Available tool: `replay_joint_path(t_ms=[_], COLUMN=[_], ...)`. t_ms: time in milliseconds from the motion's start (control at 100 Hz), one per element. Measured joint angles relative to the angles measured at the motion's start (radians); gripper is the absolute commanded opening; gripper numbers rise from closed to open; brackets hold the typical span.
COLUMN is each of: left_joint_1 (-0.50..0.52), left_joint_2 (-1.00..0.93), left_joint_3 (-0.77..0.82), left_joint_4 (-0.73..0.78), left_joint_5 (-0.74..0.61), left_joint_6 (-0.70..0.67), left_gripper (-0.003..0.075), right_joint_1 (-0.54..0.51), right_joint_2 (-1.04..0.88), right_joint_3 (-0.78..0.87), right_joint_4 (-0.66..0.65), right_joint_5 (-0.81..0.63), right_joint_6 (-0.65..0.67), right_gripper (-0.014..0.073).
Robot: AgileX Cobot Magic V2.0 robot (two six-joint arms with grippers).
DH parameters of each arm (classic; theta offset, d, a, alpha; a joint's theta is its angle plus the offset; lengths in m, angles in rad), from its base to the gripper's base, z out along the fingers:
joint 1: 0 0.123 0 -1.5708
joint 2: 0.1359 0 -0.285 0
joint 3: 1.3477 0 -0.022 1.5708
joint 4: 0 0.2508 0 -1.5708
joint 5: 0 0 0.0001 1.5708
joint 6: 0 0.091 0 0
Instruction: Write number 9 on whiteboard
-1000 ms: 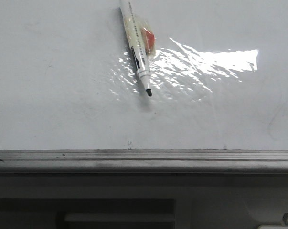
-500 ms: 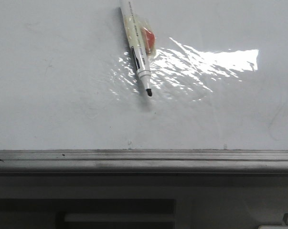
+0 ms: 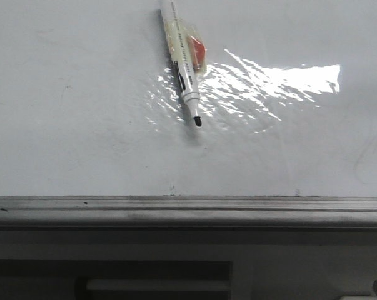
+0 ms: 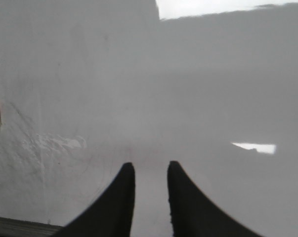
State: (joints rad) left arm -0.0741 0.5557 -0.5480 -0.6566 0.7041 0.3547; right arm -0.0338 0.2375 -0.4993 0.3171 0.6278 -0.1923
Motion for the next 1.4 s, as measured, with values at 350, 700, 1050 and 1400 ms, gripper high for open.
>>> replay_joint_path(t_ms=[350,700,1050,1400], left_joint_1=[-0.328,-0.724,-0.786,-0.792], left_joint_2=[0.288,0.489,0.634,0.699], left_joint_3=[-0.156,-0.163,-0.165,-0.206], left_joint_4=[-0.044,-0.116,-0.196,-0.223], left_joint_5=[0.023,-0.430,-0.578,-0.588], left_joint_6=[0.090,-0.203,-0.221,-0.221], left_gripper=[0.0314,0.0315,0.0315,0.0315], right_joint_1=[0.129,0.178,0.178,0.178], right_joint_2=[0.047,0.065,0.065,0.065], right_joint_3=[-0.040,-0.040,-0.040,-0.042], right_joint_4=[-0.024,-0.042,-0.030,-0.022], right_joint_5=[0.064,0.074,0.074,0.073], right_joint_6=[-0.002,-0.002,-0.001,0.001], right_gripper=[0.0316,0.0316,0.0316,0.0316])
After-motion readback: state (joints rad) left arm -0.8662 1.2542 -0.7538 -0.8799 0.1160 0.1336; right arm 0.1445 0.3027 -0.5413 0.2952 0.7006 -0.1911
